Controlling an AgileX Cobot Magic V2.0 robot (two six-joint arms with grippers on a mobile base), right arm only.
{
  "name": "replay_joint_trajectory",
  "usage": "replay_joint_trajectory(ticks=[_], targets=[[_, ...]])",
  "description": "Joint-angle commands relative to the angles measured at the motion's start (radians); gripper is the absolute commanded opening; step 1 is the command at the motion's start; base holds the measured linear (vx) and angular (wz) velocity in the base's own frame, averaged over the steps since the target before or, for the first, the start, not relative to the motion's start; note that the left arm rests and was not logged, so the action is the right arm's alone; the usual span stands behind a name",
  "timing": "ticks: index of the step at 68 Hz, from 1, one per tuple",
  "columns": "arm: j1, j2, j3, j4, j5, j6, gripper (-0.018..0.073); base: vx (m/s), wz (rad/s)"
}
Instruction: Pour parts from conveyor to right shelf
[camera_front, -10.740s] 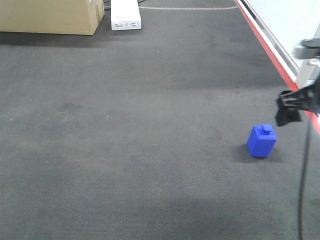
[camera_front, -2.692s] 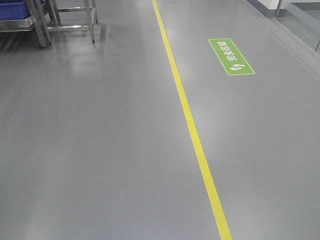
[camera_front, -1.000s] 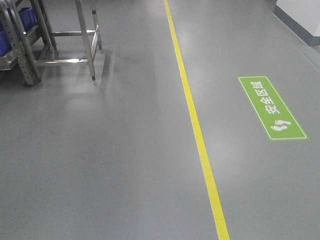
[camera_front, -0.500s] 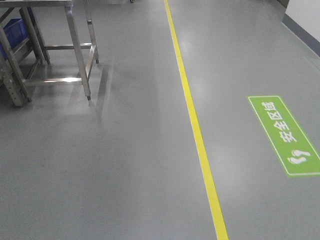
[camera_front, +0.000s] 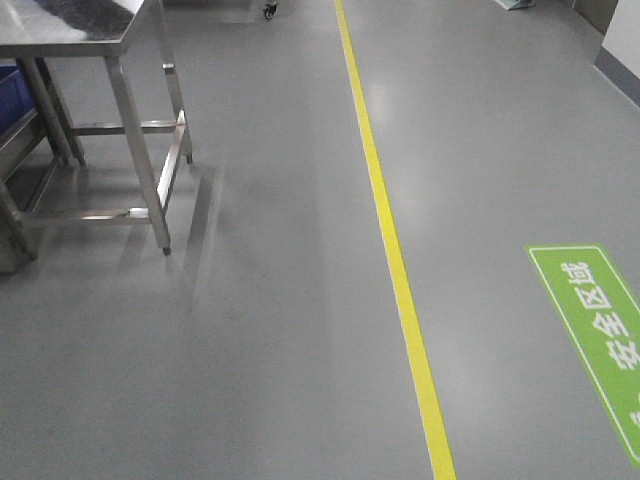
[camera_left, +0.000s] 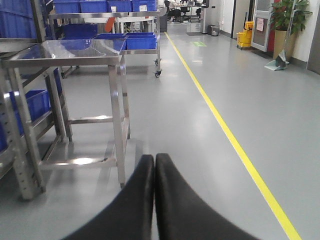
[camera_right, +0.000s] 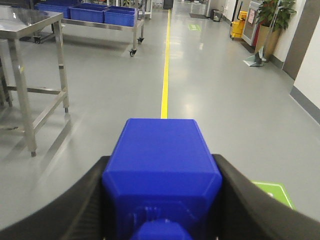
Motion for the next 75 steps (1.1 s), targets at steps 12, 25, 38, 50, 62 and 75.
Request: replay_joint_trajectory(ticks=[12, 25, 38, 50, 62, 75], targets=[[-0.002, 0.015, -0.028, -0.002, -0.085, -0.011, -0.0006, 0.70, -0.06], [-0.002, 0.015, -0.028, -0.002, -0.085, -0.011, -0.0006, 0.70, -0.12], [-0.002, 0.015, -0.028, -0.002, -0.085, -0.011, -0.0006, 0.71, -0.12], [-0.002, 0.015, -0.028, -0.002, -0.085, -0.011, -0.0006, 0.72, -0.09], [-0.002, 0.015, -0.028, -0.002, -0.085, -0.011, -0.0006, 0.73, -0.04], [-0.002, 0.015, -0.028, -0.002, -0.085, -0.011, -0.0006, 0.73, -0.02]])
